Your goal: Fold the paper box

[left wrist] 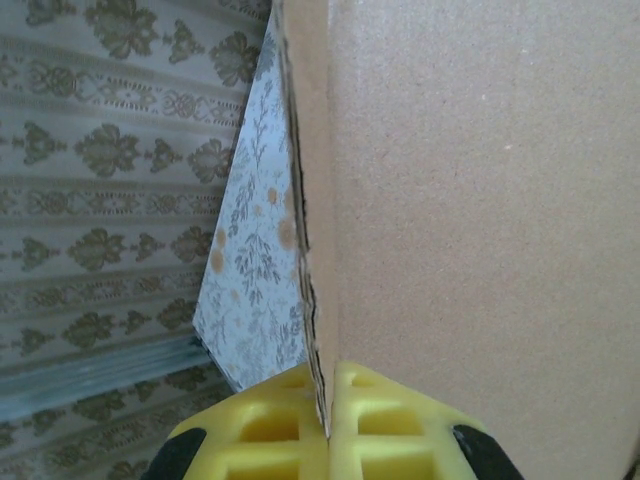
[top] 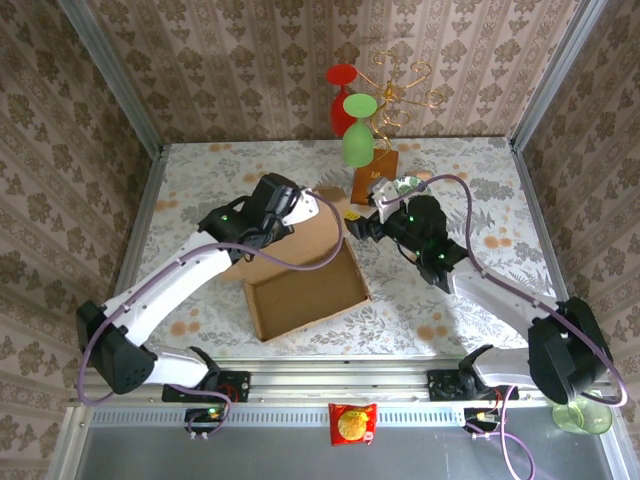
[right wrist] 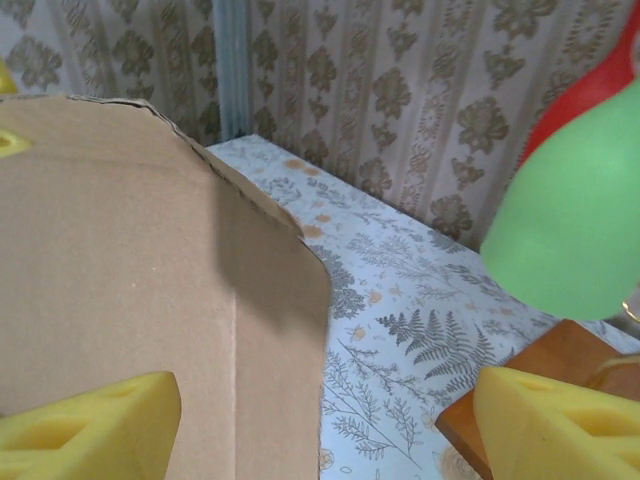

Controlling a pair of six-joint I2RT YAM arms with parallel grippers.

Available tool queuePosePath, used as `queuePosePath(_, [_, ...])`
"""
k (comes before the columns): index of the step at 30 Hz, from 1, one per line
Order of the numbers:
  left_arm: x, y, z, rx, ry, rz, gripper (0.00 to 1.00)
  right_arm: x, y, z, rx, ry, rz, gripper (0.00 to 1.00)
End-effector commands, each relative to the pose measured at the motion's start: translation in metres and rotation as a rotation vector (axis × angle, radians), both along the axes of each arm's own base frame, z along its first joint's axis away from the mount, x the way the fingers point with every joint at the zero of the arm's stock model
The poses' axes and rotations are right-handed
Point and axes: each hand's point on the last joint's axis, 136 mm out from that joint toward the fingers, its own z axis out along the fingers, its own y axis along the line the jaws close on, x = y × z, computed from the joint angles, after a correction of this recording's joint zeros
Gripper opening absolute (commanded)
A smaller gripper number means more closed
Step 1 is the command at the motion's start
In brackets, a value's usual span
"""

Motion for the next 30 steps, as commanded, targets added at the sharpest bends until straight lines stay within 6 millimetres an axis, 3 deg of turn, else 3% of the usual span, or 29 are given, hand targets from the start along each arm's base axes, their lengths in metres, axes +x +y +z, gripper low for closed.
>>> queuePosePath(1, [0.009,-0.011,0.022,0.03,-0.058,-0.063,0.0,0.005,0.01,0.022,-0.024,-0.092,0.09,0.79])
queuePosePath(6, [0.011,-0.023,0.023,0.042,-0.072,-0.117,0.0,0.015,0.01,0.011,-0.041,-0.045,0.108,0.79])
queuePosePath(8, [0.012,-0.027,0.022,0.045,-0.074,-0.136,0.0,0.026,0.013,-0.007,-0.065,0.009,0.103,0.78])
queuePosePath(17, [0.014,-0.036,0.014,0.064,-0.07,-0.178,0.0,0.046,0.014,-0.022,-0.08,0.056,0.112,0.73])
queuePosePath(24, [0.017,-0.041,0.008,0.07,-0.061,-0.172,0.0,0.04,0.013,-0.029,-0.066,0.082,0.114,0.37])
queuePosePath(28, [0.016,-0.048,0.012,0.002,-0.058,-0.154,0.0,0.038,0.013,-0.031,-0.071,0.094,0.109,0.03])
queuePosePath(30, [0.016,-0.049,0.023,-0.079,-0.066,-0.113,0.34,0.038,0.008,-0.036,-0.075,0.087,0.084,0.0])
